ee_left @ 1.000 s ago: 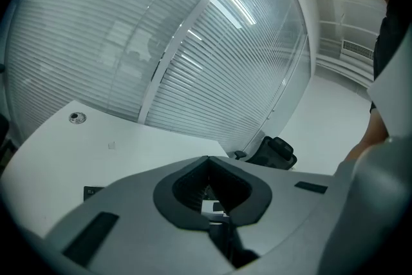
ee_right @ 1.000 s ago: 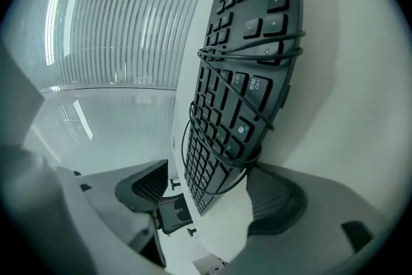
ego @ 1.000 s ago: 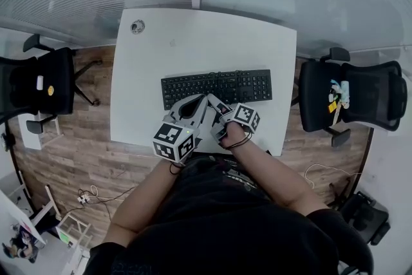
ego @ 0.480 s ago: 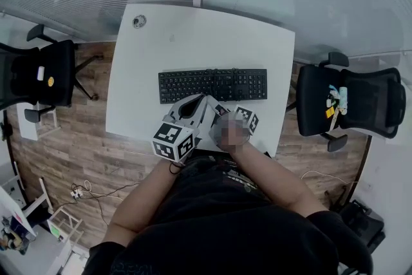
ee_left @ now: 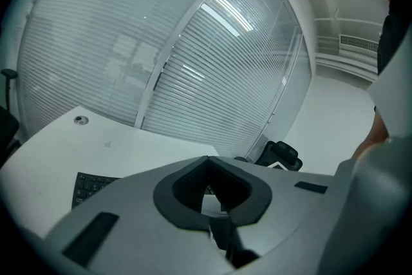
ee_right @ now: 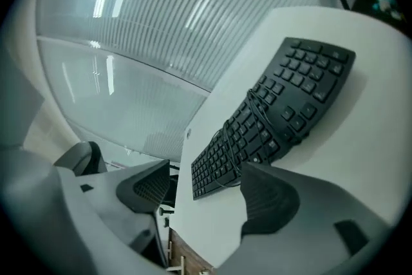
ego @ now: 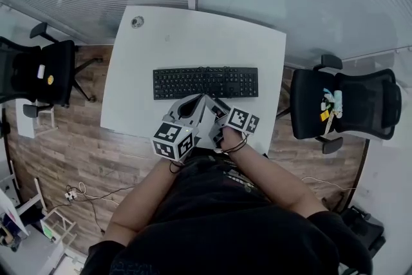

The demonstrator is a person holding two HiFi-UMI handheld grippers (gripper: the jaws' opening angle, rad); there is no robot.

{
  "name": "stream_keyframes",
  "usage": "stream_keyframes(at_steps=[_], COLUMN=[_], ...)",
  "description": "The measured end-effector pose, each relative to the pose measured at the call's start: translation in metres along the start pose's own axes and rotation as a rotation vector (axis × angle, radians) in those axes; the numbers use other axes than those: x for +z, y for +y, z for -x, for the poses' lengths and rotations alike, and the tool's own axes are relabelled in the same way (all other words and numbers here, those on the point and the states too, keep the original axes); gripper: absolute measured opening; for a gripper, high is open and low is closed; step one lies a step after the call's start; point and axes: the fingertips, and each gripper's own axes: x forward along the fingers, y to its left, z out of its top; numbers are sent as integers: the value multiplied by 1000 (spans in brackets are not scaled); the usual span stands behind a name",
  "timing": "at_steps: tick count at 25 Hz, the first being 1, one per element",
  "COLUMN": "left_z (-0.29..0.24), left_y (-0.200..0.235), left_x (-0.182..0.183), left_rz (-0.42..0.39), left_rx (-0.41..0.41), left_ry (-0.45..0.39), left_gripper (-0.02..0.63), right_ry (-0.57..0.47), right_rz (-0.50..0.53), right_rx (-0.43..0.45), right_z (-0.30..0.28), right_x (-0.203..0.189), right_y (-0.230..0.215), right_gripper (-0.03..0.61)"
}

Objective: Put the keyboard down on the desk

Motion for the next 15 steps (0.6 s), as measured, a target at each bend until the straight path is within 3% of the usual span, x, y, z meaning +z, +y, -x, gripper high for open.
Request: stream_keyframes(at_steps=[3,7,15], left_z=[2,4,6], left_y=[-9,-24,-48], left_x=[1,5,26], left_rz=[-15,-49,-137], left_rx=[4,5,1], left_ry=[-8,-24,-74], left_gripper=[12,12,12], right_ry=[-17,-66,-175], right_rz=[166,451,889], right_rx=[18,36,120], right_z=[12,35,81], right_x=[13,33,56], right_y=[18,44,120], right_gripper=[348,253,115])
